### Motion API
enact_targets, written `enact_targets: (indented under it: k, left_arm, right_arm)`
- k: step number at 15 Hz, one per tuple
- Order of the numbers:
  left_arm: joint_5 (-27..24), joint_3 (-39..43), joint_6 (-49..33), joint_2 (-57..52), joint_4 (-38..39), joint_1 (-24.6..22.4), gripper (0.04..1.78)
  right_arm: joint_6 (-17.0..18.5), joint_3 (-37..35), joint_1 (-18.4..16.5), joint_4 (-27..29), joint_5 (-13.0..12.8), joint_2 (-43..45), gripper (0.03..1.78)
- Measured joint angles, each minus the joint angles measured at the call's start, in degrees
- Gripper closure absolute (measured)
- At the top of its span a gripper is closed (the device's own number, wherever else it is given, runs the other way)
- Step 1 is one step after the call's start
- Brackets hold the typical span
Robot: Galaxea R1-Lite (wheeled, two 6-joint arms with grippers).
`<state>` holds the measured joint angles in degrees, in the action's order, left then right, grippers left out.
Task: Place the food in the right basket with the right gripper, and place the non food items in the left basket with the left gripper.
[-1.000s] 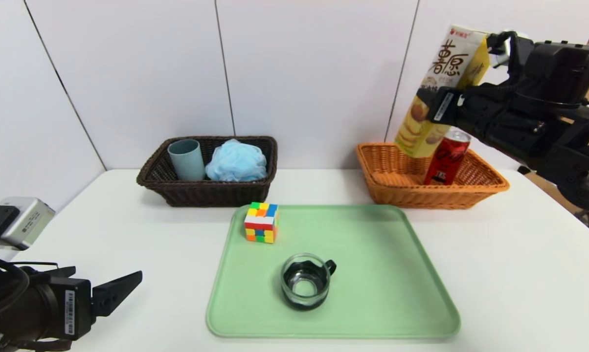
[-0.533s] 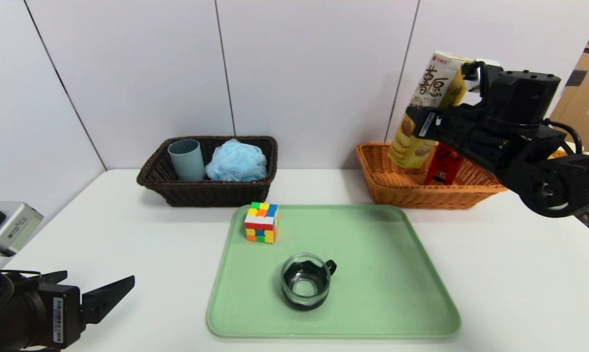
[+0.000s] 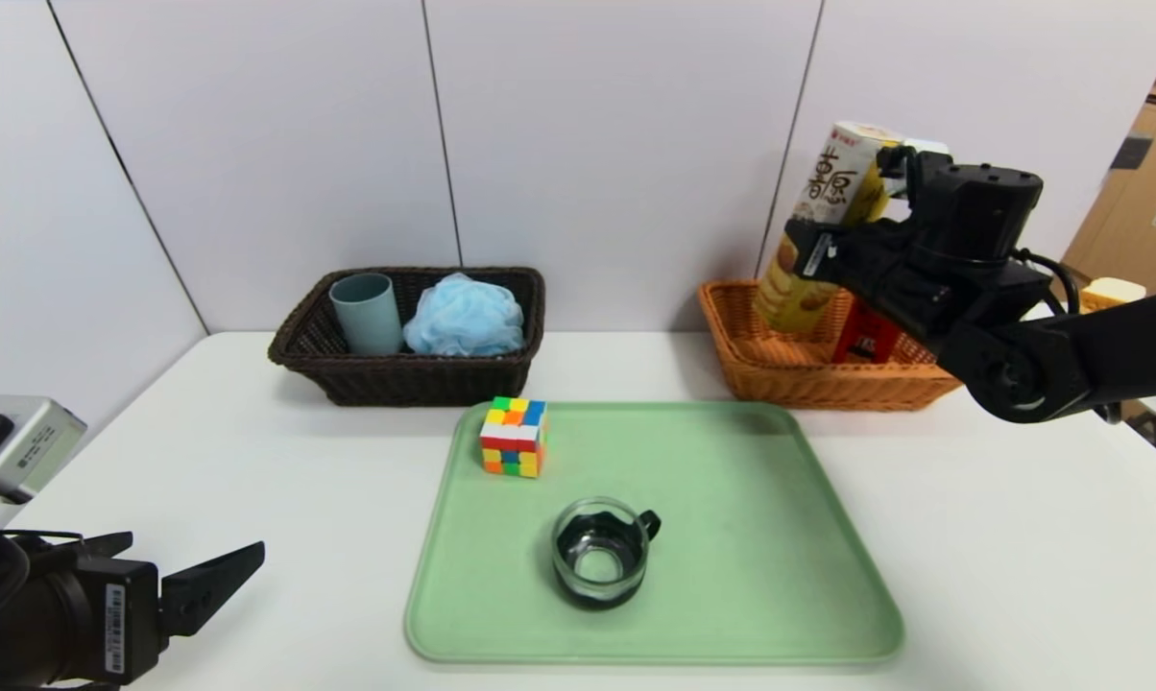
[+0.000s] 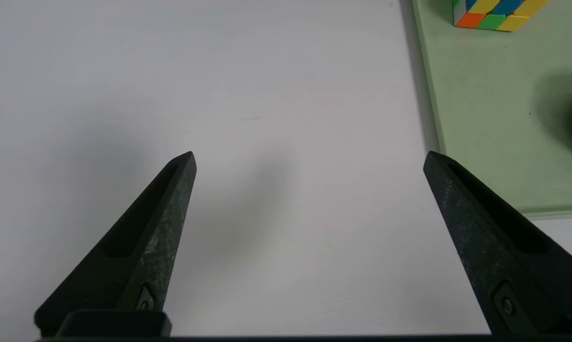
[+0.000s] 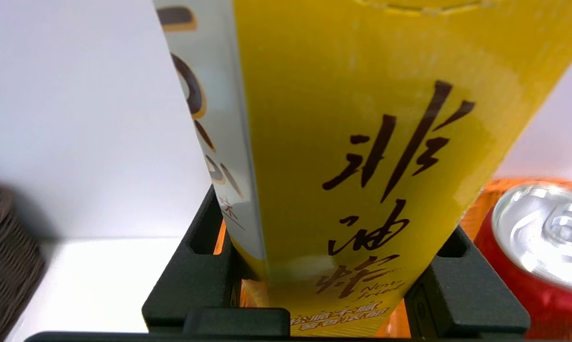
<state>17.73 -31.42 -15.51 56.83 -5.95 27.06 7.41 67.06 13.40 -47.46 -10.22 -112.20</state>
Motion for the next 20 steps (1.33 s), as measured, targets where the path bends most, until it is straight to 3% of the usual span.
enact_targets:
  k: [2,5,12,16,20]
  left_arm:
    - [-0.1,0.09,0.02,0.17,0.02,0.0,0.13]
    - [-0.1,0.09,-0.01,0.52,0.06,0.0,0.13]
    - [0.0,-0.02,-0.12,1.68,0.22,0.0,0.13]
    - [-0.01,-0.06,-0.11,2.15,0.33,0.0,0.13]
    - [-0.04,-0.06,-0.12,2.29,0.3,0.0,0.13]
  right_arm:
    - [-0.96,1.24,-0.26,-3.41,-0.96,-2.66,0.93]
    - [-1.57,3.28,-0.3,-3.91,-3.01,-6.1,0.93]
    - [-2.86,5.02,-0.76,-6.51,-3.69,-11.45,0.94]
    - [-2.93,5.34,-0.78,-6.6,-3.69,-12.3,0.59]
    - [-2.99,6.23,-0.73,-6.56,-3.23,-11.25,0.4]
